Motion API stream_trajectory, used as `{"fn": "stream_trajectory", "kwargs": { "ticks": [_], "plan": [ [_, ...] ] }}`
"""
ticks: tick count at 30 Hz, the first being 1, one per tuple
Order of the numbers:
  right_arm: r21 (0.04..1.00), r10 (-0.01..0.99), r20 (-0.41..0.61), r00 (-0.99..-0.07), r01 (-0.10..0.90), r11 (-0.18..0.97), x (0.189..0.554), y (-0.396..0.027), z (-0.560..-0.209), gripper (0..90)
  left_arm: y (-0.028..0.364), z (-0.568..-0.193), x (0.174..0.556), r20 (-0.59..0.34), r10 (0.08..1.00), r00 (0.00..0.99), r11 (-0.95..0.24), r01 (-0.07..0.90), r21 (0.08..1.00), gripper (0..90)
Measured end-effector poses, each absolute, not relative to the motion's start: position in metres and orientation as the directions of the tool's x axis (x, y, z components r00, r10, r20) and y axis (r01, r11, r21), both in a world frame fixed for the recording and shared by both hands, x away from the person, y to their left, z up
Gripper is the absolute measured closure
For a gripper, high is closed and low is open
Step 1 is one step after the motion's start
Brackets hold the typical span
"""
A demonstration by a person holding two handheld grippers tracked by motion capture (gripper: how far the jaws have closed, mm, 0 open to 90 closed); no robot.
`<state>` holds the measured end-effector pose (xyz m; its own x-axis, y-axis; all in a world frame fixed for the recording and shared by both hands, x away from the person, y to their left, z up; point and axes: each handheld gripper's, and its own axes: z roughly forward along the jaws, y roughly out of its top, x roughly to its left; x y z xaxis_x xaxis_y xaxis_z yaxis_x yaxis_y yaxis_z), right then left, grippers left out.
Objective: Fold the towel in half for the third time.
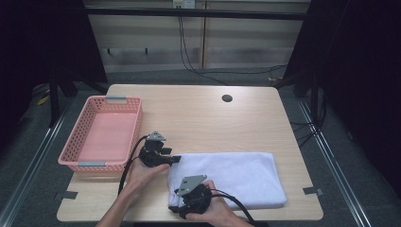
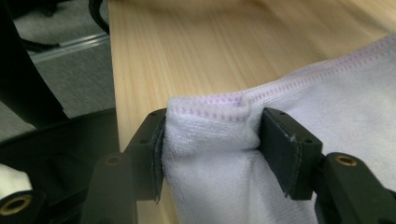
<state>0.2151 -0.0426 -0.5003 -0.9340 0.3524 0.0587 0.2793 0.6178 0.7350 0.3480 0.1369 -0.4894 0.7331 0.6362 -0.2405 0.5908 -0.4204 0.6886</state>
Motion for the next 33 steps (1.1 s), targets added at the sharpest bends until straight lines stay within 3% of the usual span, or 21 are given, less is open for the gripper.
{"fn": "stream_trajectory", "kwargs": {
  "ticks": [4, 6, 12, 17, 19, 33],
  "plan": [
    [0.732, 0.351, -0.011, -0.936, 0.232, 0.641, 0.210, -0.041, -0.502, 45.5, 0.138, -0.495, 0.349, -0.249, 0.647, 0.721, -0.418, 0.609, 0.674, 39.9],
    [0.730, 0.377, -0.018, -0.926, 0.245, 0.638, 0.209, -0.041, -0.501, 55.0, 0.140, -0.496, 0.350, -0.245, 0.653, 0.717, -0.421, 0.613, 0.669, 39.8],
    [0.719, 0.408, -0.007, -0.913, 0.279, 0.636, 0.216, -0.042, -0.499, 71.1, 0.140, -0.498, 0.350, -0.244, 0.647, 0.722, -0.430, 0.610, 0.666, 39.1],
    [0.727, 0.434, 0.021, -0.901, 0.311, 0.612, 0.218, -0.044, -0.499, 76.2, 0.137, -0.499, 0.348, -0.269, 0.579, 0.770, -0.465, 0.583, 0.666, 69.7],
    [0.726, 0.437, 0.039, -0.899, 0.326, 0.606, 0.220, -0.045, -0.498, 78.2, 0.137, -0.499, 0.348, -0.283, 0.570, 0.772, -0.462, 0.586, 0.666, 76.2],
    [0.794, 0.454, 0.123, -0.883, 0.361, 0.488, 0.226, -0.062, -0.461, 80.3, 0.140, -0.466, 0.350, -0.329, 0.557, 0.762, -0.370, 0.583, 0.723, 80.7]
  ]
}}
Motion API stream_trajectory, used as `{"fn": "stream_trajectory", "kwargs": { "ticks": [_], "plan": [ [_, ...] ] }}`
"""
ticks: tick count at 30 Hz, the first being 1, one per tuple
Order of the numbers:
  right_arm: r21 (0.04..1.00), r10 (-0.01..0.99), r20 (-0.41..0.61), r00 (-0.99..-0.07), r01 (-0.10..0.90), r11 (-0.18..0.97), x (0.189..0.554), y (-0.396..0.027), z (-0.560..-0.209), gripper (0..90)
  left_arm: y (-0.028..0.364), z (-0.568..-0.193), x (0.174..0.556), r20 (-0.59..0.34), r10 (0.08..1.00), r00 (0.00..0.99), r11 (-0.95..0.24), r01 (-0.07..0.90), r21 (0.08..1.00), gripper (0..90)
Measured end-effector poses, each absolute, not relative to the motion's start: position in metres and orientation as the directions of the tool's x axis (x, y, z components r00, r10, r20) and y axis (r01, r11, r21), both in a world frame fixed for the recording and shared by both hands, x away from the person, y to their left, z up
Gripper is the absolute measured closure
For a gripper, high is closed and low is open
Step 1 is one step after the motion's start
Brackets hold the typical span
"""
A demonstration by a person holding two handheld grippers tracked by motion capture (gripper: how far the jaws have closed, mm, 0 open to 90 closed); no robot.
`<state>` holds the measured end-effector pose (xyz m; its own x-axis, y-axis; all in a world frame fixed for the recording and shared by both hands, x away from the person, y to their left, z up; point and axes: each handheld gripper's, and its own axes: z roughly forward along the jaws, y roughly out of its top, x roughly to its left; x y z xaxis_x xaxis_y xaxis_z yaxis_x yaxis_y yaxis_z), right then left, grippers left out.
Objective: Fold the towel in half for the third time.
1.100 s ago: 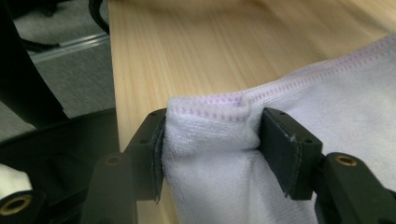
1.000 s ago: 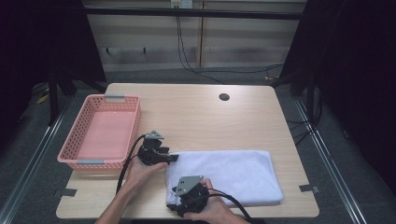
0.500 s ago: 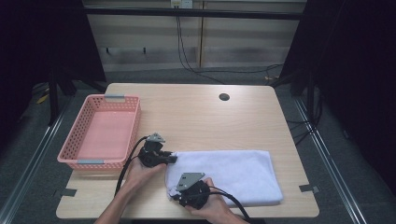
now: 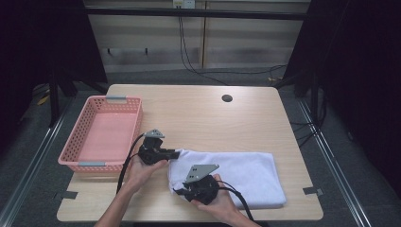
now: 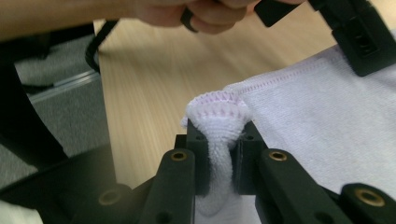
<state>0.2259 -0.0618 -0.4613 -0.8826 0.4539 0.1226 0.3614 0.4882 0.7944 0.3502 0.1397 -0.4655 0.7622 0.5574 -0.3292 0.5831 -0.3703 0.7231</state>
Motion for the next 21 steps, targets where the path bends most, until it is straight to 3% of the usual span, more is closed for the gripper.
{"fn": "stream_trajectory", "kwargs": {
  "ticks": [16, 21],
  "plan": [
    [0.893, 0.446, 0.133, -0.885, 0.302, 0.334, 0.239, -0.062, -0.396, 80.4, 0.158, -0.390, 0.361, -0.285, 0.571, 0.770, -0.324, 0.530, 0.784, 80.9],
    [0.919, 0.436, 0.133, -0.890, 0.275, 0.281, 0.245, -0.053, -0.372, 80.4, 0.165, -0.358, 0.359, -0.220, 0.593, 0.774, -0.333, 0.485, 0.809, 80.9]
  ]
}}
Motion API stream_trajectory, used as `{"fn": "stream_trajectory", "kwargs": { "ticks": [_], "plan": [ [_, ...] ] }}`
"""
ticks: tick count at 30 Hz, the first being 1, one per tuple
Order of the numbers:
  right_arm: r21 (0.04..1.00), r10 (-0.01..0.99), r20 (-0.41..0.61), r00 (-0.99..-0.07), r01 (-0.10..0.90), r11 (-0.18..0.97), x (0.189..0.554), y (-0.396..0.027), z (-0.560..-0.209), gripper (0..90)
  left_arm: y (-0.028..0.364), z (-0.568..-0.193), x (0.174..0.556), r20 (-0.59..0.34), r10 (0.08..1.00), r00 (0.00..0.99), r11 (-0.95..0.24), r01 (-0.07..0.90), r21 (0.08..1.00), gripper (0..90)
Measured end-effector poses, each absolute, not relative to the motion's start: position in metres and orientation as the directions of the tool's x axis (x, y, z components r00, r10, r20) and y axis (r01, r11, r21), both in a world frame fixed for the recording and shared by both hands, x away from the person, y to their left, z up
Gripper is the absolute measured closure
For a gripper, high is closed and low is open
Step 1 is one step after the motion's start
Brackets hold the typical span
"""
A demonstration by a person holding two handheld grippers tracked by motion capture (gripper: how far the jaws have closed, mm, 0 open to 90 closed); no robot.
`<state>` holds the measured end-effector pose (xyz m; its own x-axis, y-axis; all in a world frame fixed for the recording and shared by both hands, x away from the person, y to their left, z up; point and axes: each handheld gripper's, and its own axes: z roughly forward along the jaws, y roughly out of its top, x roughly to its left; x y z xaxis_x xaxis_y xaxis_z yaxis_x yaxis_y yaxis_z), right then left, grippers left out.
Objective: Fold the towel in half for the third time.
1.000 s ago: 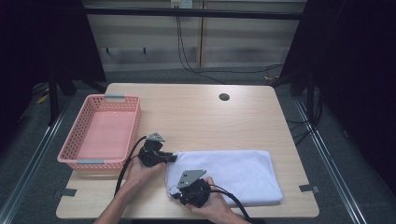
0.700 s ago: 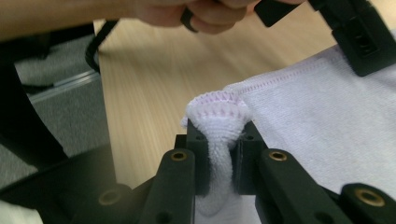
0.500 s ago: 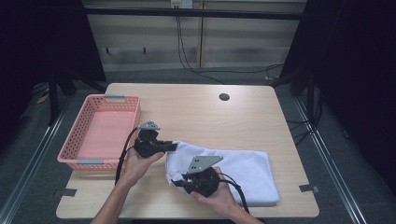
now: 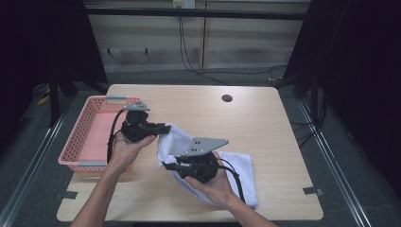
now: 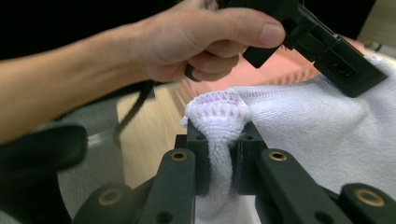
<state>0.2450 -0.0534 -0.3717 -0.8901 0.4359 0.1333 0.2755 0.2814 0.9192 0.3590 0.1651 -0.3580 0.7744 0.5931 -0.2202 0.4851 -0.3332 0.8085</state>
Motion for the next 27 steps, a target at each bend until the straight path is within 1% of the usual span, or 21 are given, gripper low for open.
{"fn": "stream_trajectory", "kwargs": {
  "ticks": [1, 4, 7, 11, 15, 23, 27],
  "plan": [
    [0.924, 0.434, 0.129, -0.892, 0.267, 0.273, 0.245, -0.052, -0.368, 80.4, 0.166, -0.353, 0.358, -0.201, 0.597, 0.777, -0.344, 0.474, 0.810, 80.9],
    [0.931, 0.421, 0.142, -0.896, 0.265, 0.250, 0.244, -0.050, -0.366, 80.4, 0.166, -0.351, 0.355, -0.191, 0.607, 0.771, -0.362, 0.483, 0.797, 80.9],
    [0.925, 0.426, 0.153, -0.892, 0.281, 0.255, 0.242, -0.054, -0.377, 80.4, 0.159, -0.364, 0.356, -0.203, 0.600, 0.773, -0.374, 0.496, 0.784, 80.9],
    [0.921, 0.446, 0.183, -0.876, 0.311, 0.233, 0.237, -0.070, -0.389, 80.3, 0.142, -0.377, 0.355, -0.217, 0.579, 0.786, -0.391, 0.501, 0.772, 80.8],
    [0.921, 0.476, 0.187, -0.859, 0.323, 0.220, 0.228, -0.091, -0.391, 80.2, 0.116, -0.380, 0.354, -0.230, 0.540, 0.810, -0.410, 0.492, 0.768, 80.7],
    [0.918, 0.530, 0.171, -0.830, 0.329, 0.219, 0.207, -0.133, -0.395, 79.1, 0.055, -0.380, 0.350, -0.198, 0.476, 0.857, -0.489, 0.445, 0.751, 80.5],
    [0.906, 0.566, 0.182, -0.804, 0.361, 0.222, 0.198, -0.161, -0.407, 78.9, 0.025, -0.394, 0.350, -0.218, 0.440, 0.871, -0.516, 0.444, 0.732, 80.4]
  ]
}}
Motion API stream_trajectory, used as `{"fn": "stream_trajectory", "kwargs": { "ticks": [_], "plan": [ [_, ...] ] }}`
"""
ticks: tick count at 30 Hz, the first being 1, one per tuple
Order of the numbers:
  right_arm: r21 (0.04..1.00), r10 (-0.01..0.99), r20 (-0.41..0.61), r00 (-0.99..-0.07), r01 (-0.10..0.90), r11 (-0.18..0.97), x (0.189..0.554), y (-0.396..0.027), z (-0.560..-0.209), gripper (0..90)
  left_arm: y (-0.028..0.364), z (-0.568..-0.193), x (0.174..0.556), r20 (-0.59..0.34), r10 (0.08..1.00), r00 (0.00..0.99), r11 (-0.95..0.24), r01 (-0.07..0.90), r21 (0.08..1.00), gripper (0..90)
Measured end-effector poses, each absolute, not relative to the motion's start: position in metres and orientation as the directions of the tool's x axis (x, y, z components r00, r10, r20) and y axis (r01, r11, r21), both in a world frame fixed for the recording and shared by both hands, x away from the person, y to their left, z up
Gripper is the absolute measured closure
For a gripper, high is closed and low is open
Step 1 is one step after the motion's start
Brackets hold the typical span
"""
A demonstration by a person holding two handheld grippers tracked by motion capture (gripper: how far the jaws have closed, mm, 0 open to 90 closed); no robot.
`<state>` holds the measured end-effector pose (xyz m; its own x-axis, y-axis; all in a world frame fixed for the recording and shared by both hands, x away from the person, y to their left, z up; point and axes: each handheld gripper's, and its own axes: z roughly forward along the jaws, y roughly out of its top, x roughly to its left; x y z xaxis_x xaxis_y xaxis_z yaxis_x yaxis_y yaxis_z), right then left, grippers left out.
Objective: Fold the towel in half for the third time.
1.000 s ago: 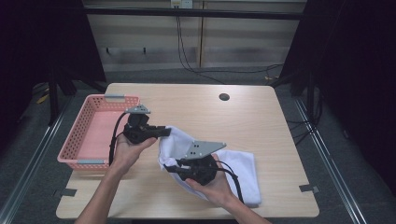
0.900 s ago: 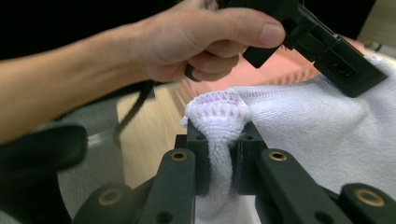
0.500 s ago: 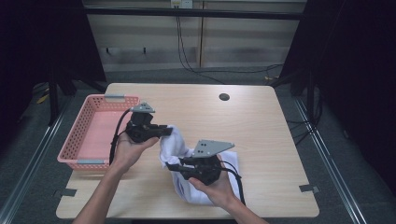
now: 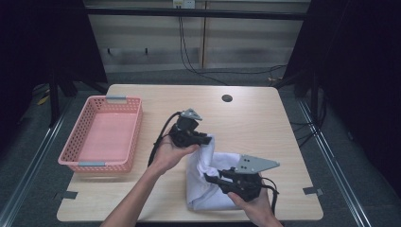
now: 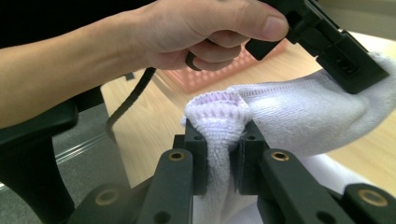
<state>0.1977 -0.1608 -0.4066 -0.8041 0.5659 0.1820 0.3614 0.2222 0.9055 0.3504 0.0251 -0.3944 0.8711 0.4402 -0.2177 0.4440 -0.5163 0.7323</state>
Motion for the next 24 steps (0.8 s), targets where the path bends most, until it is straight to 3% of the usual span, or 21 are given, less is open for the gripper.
{"fn": "stream_trajectory", "kwargs": {
  "ticks": [7, 13, 16, 20, 24],
  "plan": [
    [0.865, 0.607, 0.213, -0.766, 0.436, 0.247, 0.189, -0.193, -0.437, 75.9, -0.011, -0.433, 0.350, -0.237, 0.421, 0.876, -0.568, 0.458, 0.683, 79.9],
    [0.816, 0.649, 0.201, -0.734, 0.492, 0.305, 0.181, -0.214, -0.457, 66.1, -0.032, -0.463, 0.356, -0.305, 0.419, 0.855, -0.551, 0.506, 0.663, 76.8],
    [0.790, 0.673, 0.207, -0.710, 0.527, 0.313, 0.174, -0.224, -0.463, 56.6, -0.036, -0.471, 0.356, -0.315, 0.401, 0.860, -0.538, 0.499, 0.679, 68.7],
    [0.776, 0.672, 0.216, -0.708, 0.542, 0.323, 0.167, -0.238, -0.466, 35.7, -0.027, -0.457, 0.352, -0.306, 0.398, 0.865, -0.500, 0.484, 0.718, 51.0],
    [0.800, 0.674, 0.222, -0.705, 0.526, 0.287, 0.170, -0.250, -0.458, 29.0, -0.007, -0.438, 0.347, -0.281, 0.413, 0.866, -0.470, 0.467, 0.749, 42.6]
  ]
}}
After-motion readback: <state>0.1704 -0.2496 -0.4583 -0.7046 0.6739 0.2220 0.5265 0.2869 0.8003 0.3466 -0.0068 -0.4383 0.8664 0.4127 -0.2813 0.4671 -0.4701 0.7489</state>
